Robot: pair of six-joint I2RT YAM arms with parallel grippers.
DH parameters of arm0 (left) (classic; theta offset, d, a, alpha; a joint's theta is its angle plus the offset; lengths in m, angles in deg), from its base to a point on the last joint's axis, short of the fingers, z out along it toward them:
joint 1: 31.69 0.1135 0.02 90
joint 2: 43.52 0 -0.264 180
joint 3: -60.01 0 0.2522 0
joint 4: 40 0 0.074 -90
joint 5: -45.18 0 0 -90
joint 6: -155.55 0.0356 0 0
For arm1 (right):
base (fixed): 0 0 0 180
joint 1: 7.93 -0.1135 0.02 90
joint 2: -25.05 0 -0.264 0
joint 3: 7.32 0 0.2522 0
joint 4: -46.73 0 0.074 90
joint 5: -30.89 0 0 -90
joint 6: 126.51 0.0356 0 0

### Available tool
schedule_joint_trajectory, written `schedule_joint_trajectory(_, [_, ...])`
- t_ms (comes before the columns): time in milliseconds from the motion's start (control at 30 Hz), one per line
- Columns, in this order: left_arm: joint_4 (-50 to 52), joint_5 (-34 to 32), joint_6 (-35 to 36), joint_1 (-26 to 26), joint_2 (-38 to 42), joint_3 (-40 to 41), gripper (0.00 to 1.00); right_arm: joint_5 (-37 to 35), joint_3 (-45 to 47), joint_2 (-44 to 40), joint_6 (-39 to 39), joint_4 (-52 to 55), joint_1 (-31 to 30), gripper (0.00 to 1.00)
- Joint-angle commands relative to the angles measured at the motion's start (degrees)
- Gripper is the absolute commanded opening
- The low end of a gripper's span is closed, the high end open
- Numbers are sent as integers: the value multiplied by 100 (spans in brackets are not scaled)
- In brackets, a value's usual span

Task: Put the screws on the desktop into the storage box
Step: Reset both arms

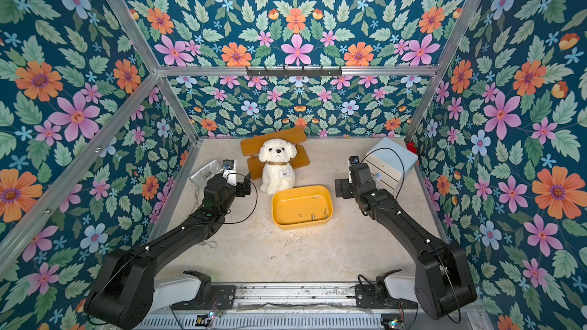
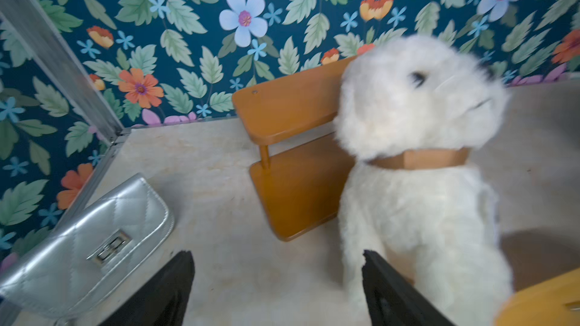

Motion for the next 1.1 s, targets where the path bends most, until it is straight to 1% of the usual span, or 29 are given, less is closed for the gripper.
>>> schedule_joint_trajectory(0, [-1259,60,321,587,-299,341,93,-104,346,-117,-494,-884,354,100])
schedule_joint_trajectory(67, [-1493,563,-36,1011,-631,354,92,38,654,-53,-648,-1340,564,100])
schedule_joint_trajectory(100, [-1702,707,-126,1136,-763,343,91,58,857,-6,-799,-1668,634,100])
schedule_joint_trajectory(133, [-1473,817,-117,1181,-717,296,91,129,1050,26,-946,-2028,692,100])
schedule_joint_trajectory(200, [-2052,868,-20,1238,-627,597,91,485,1573,124,-1064,-2995,878,100])
schedule_joint_trajectory(267, [-2203,820,0,1320,-544,753,91,788,1835,336,-899,-3526,1144,100])
schedule_joint_trajectory(367, [-1881,878,-3,1469,-748,663,91,1133,1983,700,-582,-4006,1559,100])
schedule_joint_trajectory(467, [-2402,1071,54,1526,-1249,744,90,1150,2119,763,-490,-4395,1739,100])
schedule_joint_trajectory(500, [-2615,930,2,1525,-1430,811,90,1178,2160,772,-401,-4500,1840,100])
schedule_joint_trajectory(533, [-2983,858,-42,1533,-1601,928,91,1153,2238,809,-267,-4727,1927,100])
schedule_joint_trajectory(567, [-3408,921,-73,1586,-1785,1034,91,1101,2369,794,-129,-4915,2027,100])
schedule_joint_trajectory(600, [-3520,1060,-138,1672,-1930,1069,91,1036,2527,829,38,-5292,2140,100])
schedule_joint_trajectory(633, [-3900,1111,-176,1721,-2048,1152,92,926,2644,840,172,-5494,2212,100])
schedule_joint_trajectory(700, [-3884,1169,-224,1780,-1928,1280,92,795,2851,902,273,-5899,2248,100])
schedule_joint_trajectory(767, [-4077,1184,-212,1780,-2005,1282,93,822,3022,1083,250,-6443,2250,100])
schedule_joint_trajectory(833, [-3797,1229,-184,1780,-1962,1193,94,838,3006,1044,229,-6290,2245,100])
schedule_joint_trajectory(867, [-3809,1230,-165,1774,-1996,1167,94,841,3006,1031,222,-6273,2248,100])
schedule_joint_trajectory(933, [-3602,1203,-172,1772,-1976,1087,95,820,3034,1084,234,-6425,2245,100])
schedule_joint_trajectory(967, [-3610,1194,-172,1770,-1994,1078,99,835,3023,1073,229,-6373,2250,100])
schedule_joint_trajectory(1067, [-3603,1181,-165,1771,-1976,1086,99,833,3027,1068,225,-6381,2250,100])
